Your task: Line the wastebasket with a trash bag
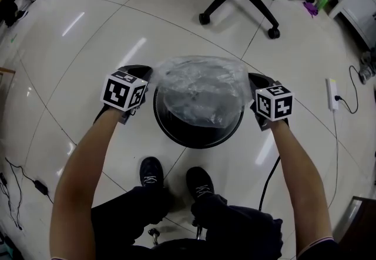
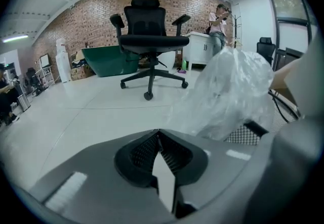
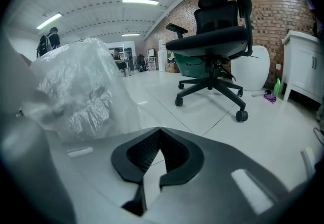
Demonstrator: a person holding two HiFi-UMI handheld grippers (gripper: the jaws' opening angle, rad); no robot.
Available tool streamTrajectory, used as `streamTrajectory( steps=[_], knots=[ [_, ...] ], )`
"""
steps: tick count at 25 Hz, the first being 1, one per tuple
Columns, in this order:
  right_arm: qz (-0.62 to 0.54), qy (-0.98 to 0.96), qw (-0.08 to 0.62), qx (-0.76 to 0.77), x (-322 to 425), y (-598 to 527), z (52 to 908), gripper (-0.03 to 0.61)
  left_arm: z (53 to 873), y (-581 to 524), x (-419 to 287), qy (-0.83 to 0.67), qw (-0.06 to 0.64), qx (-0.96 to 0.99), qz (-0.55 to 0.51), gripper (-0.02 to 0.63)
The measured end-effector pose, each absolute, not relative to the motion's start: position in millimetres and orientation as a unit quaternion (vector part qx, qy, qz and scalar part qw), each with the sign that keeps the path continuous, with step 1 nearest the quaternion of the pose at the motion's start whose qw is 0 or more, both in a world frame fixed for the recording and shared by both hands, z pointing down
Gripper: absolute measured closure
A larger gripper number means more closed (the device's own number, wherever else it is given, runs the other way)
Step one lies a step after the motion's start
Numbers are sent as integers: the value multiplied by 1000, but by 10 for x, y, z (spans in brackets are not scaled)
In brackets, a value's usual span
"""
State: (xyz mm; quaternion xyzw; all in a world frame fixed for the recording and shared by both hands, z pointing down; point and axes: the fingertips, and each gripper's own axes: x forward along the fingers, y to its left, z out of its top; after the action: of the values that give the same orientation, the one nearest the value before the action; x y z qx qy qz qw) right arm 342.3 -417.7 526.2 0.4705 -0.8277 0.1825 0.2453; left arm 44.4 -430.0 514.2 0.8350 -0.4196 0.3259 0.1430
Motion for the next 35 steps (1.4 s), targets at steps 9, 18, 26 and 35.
streamTrajectory(
  steps=[9, 18, 26, 35],
  knots=[
    [204, -824, 257, 461, 3433, -3952, 5441, 577, 5363, -4086, 297, -400, 173, 821, 368, 601],
    [189, -839, 243, 448, 3451, -3852, 5096, 504, 4976, -3976, 386, -371, 138, 836, 380, 539],
    [159, -845, 211, 465, 3552, -3765, 4479, 480, 4546, -3755, 360, -350, 115, 843, 392, 466],
    [116, -876, 183, 430, 3146, -3667, 3842, 480, 4063, -3582, 734, -328, 86, 876, 343, 460]
  ],
)
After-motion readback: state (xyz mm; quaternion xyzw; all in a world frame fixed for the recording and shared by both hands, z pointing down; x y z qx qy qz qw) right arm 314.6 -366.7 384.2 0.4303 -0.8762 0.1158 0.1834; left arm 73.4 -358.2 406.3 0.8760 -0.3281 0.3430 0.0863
